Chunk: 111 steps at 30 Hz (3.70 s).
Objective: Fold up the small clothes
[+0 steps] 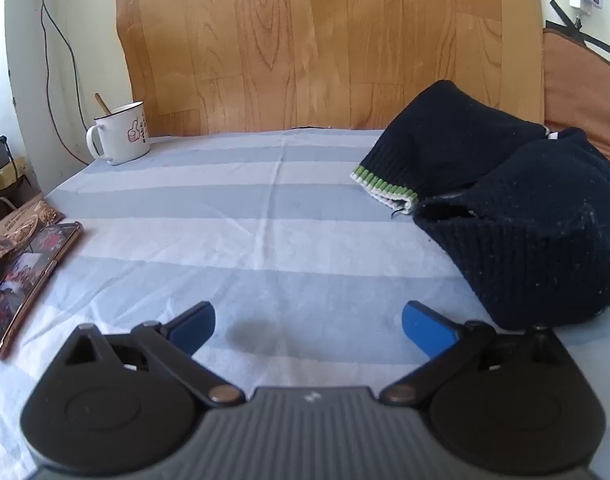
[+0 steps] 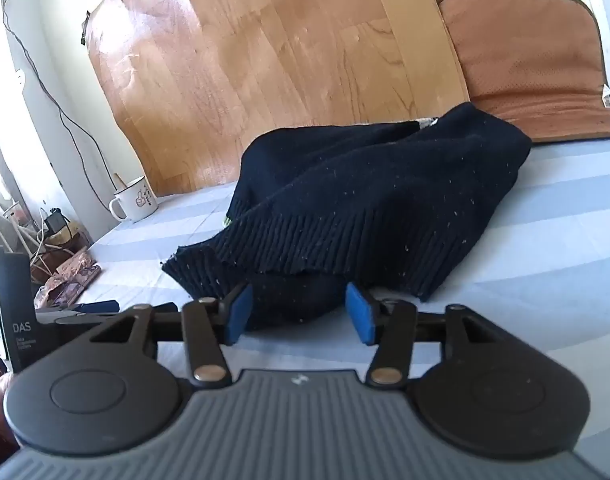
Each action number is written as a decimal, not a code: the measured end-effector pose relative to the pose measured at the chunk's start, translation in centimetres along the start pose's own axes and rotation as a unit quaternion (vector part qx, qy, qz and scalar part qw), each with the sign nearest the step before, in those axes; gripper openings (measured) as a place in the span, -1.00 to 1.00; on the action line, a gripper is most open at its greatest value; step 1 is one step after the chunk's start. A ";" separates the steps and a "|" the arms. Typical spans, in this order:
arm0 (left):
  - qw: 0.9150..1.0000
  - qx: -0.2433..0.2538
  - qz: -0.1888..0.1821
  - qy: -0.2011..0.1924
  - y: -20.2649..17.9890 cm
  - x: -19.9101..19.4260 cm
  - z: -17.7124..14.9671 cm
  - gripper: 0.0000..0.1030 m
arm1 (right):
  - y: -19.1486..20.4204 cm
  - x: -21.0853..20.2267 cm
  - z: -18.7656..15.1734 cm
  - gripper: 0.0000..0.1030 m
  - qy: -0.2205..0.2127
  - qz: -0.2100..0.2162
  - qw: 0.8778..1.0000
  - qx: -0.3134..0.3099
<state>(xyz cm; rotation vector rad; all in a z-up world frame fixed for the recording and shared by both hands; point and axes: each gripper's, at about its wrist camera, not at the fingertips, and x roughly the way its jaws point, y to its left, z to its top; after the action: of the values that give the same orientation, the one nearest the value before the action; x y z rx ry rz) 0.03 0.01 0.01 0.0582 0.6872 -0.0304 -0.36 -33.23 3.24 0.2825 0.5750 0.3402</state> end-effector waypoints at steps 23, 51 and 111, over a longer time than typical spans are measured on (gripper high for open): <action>0.999 0.020 -0.040 0.013 -3.1 -0.8 -1.3 1.00 | -1.9 -1.2 -1.7 0.14 0.010 -0.053 0.997 0.053; 0.999 0.023 -0.041 0.007 -3.4 -0.9 -1.4 1.00 | -1.8 -0.8 -3.5 0.62 -0.010 -0.061 0.994 0.089; 0.981 -0.097 -0.161 -0.042 0.4 1.1 1.0 0.98 | 2.3 2.2 8.6 0.63 -0.040 -0.029 0.954 -0.297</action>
<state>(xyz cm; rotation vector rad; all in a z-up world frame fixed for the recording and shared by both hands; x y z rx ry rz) 1.55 0.28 0.10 -0.2415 0.6070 -0.2745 5.77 -31.65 9.89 -0.3001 0.3774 0.4266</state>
